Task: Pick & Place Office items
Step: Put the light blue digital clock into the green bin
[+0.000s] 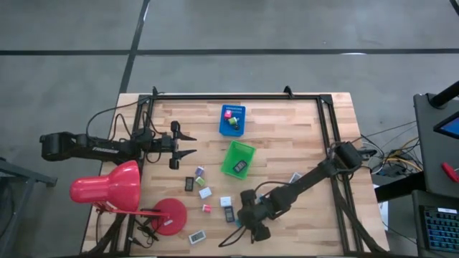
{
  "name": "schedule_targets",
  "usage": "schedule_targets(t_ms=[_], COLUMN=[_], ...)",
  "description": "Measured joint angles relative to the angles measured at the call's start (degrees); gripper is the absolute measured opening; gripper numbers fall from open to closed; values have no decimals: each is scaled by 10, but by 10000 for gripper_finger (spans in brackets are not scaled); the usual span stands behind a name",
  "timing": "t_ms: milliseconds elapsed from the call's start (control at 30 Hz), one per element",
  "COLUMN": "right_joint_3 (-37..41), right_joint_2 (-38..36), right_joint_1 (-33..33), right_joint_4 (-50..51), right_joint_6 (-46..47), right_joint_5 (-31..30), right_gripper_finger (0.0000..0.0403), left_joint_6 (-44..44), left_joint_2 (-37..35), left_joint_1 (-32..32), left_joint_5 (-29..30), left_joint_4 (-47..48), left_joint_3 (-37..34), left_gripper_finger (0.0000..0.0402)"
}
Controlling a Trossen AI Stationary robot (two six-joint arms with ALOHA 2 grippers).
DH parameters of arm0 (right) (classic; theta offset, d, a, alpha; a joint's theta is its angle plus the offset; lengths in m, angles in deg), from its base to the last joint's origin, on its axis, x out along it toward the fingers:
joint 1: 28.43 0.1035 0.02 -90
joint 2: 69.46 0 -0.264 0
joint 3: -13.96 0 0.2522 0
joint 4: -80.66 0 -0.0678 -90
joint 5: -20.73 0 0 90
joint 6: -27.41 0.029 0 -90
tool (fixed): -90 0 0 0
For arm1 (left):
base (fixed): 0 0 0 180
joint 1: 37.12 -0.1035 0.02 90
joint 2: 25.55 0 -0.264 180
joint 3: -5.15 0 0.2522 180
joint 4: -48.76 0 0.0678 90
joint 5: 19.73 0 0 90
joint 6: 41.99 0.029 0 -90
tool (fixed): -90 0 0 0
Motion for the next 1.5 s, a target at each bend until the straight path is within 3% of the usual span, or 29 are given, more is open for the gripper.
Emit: schedule_targets(t_ms=[567, 733, 1000, 1500], right_joint_3=[-14, -14, -14, -14], right_joint_2=[36, 37, 37, 37], right_joint_1=[-2, -3, -2, 8], right_joint_4=[-6, -4, 3, 6], right_joint_6=[1, 2, 0, -30], right_joint_5=[9, 7, 8, -4], right_gripper_finger=[315, 262, 144, 144], left_joint_6=[-2, -2, -2, -2], left_joint_2=[0, 0, 0, 0], left_joint_1=[0, 0, 0, 0], left_joint_5=[0, 0, 0, 0], left_joint_4=[0, 0, 0, 0], left_joint_3=[0, 0, 0, 0], left_gripper_finger=[204, 204, 204, 204])
